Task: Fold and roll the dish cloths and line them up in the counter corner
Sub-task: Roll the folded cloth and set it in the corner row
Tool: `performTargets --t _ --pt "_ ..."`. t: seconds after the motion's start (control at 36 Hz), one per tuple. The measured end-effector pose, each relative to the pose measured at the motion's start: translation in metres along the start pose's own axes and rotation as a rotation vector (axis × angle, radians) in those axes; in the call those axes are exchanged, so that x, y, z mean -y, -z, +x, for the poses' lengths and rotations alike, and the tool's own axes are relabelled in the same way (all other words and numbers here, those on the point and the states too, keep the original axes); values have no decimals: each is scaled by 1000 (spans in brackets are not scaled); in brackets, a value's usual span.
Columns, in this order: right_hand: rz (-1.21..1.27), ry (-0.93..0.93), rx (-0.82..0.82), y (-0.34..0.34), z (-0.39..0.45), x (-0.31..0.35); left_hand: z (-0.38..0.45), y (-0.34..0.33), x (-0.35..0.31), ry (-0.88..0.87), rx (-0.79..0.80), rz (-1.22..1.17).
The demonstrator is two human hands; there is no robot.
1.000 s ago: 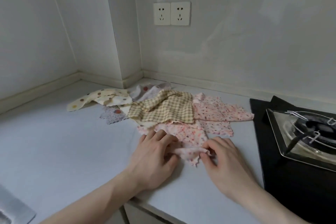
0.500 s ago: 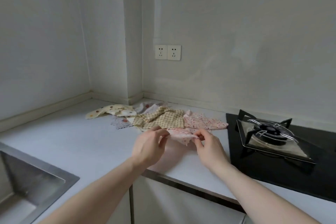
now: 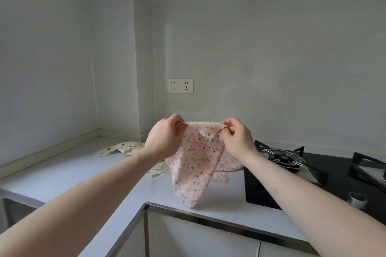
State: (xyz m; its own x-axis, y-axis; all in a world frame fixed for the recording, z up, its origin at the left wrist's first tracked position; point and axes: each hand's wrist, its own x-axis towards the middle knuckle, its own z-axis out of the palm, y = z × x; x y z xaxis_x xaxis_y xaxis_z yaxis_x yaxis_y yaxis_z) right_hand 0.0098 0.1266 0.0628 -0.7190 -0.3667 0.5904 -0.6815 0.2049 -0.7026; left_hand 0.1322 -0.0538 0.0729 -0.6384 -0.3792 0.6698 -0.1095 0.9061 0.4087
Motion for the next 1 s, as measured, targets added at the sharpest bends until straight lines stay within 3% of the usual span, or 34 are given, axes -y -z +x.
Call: performTargets --t 0.11,0.22,0.42,0.53,0.75,0.81,1.0 --pt "121 -87 -12 16 0 17 -4 15 -11 29 62 -25" --pt "125 -137 75 33 -2 22 -6 30 -13 89 229 -118" --pt "223 -276 233 59 -10 11 -11 49 -22 140 384 -168" --pt "114 -337 356 66 -19 8 -12 53 -32 145 478 -145" --pt "18 -205 743 52 -50 38 -12 47 -68 2 555 0" --pt "7 -174 740 44 -53 42 -10 45 -74 -5 571 16" --pt "-136 -78 508 38 -49 39 -6 46 -80 -6 592 41"
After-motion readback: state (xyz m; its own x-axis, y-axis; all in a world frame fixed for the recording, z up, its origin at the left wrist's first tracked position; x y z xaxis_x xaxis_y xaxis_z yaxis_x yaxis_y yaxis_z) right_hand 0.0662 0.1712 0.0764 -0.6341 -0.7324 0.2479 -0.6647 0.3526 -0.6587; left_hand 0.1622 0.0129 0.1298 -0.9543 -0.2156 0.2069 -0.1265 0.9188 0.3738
